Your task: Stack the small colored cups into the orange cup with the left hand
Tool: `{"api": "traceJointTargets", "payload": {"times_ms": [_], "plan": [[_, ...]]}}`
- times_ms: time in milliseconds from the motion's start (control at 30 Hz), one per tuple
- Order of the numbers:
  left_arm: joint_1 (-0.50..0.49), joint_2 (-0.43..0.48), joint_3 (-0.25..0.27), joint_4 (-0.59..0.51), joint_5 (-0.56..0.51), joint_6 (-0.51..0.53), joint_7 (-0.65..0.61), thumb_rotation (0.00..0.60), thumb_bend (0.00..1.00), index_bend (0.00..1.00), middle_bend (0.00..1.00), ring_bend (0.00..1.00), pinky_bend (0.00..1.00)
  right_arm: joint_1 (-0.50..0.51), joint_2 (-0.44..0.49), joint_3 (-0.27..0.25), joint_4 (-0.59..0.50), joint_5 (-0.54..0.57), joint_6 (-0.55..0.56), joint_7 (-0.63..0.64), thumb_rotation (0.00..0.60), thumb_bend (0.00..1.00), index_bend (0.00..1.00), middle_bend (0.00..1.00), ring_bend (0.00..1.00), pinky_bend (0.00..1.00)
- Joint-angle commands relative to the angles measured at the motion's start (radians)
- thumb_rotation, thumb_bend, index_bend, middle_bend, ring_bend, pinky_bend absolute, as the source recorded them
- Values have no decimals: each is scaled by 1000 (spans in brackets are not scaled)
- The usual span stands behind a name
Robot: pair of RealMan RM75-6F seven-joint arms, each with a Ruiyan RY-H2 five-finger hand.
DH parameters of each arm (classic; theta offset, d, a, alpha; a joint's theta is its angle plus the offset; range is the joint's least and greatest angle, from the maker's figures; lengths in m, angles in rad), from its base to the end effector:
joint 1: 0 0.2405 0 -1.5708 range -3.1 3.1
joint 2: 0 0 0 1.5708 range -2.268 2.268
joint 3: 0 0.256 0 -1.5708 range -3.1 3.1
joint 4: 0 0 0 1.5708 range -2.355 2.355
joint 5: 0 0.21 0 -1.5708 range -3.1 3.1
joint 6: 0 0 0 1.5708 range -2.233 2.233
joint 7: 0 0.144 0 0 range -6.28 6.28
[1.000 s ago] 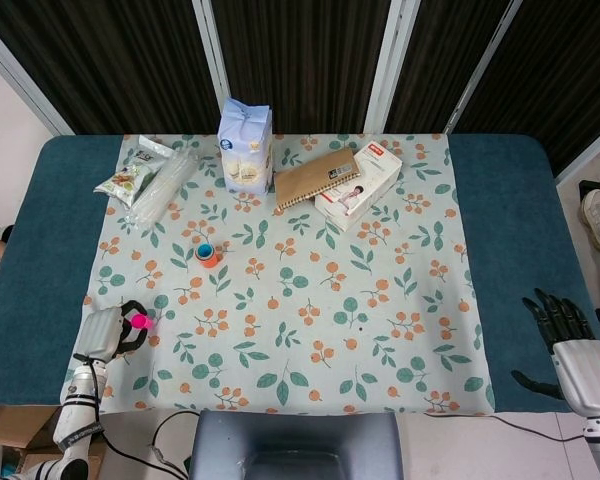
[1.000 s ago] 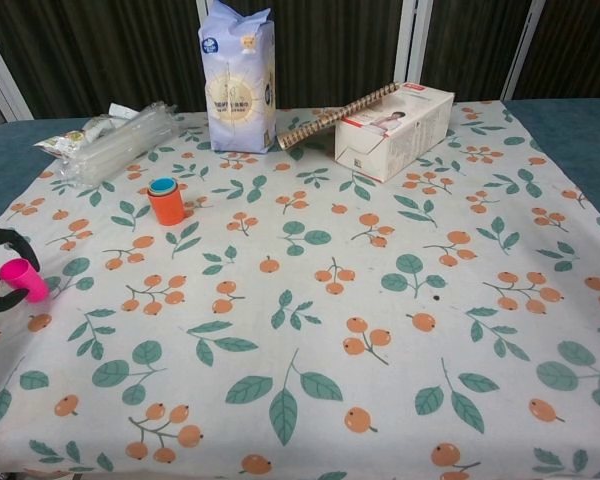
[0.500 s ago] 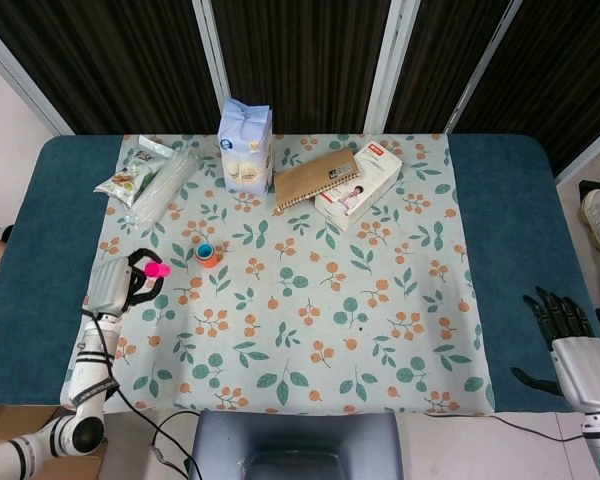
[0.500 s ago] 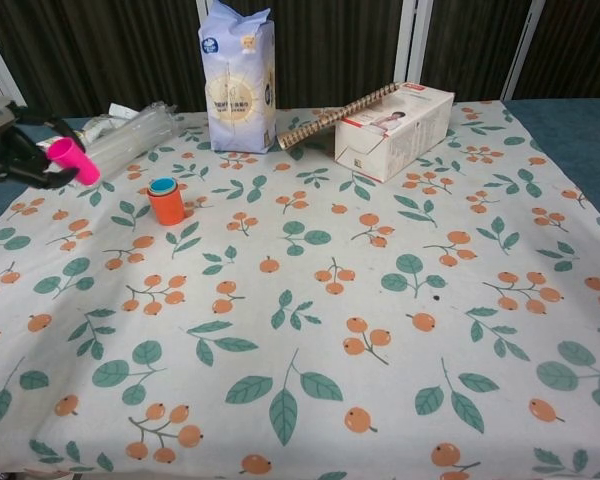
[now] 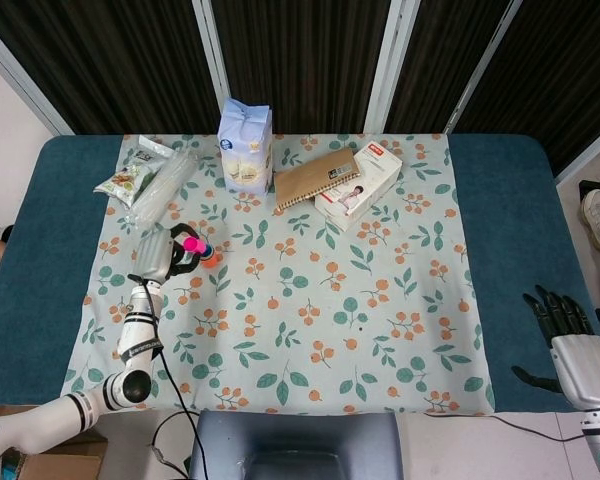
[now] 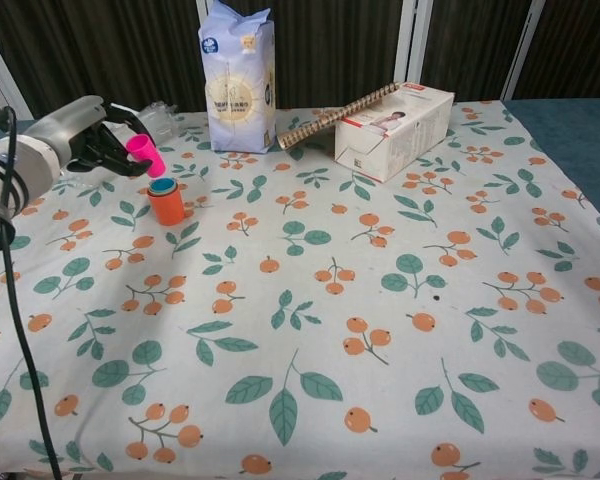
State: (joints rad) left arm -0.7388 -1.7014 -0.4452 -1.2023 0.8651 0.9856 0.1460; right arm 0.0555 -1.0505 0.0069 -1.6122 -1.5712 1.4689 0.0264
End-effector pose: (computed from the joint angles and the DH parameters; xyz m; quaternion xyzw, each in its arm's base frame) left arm -0.1744 0.4114 0.0065 -0.5223 -0.5300 -0.4588 0.4855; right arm -0.3166 -0.1626 0.1692 0.6270 -0.3862 0.3619 0.5717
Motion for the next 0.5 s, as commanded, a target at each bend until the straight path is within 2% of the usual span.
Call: {"api": "traceJointTargets", "payload": {"times_ms": [33,367,500], "plan": [[-19,-18,-3,29,-16,-11,15,600,369,608,1000,1000,1000,-1,1,1,0,4,0,1,600,125,0,0,0,4],[-38,-46,16,86,-35,-32,20,600,368,603,1000,1000,1000,1,1,4,0,10,-4,0,600,125,0,0,0,8],[-42,-57,30,105,-35,-41,23,600,372,537,1000,1000,1000,-1,3,4,-1,9,2,3,600,125,0,0,0,8]]}}
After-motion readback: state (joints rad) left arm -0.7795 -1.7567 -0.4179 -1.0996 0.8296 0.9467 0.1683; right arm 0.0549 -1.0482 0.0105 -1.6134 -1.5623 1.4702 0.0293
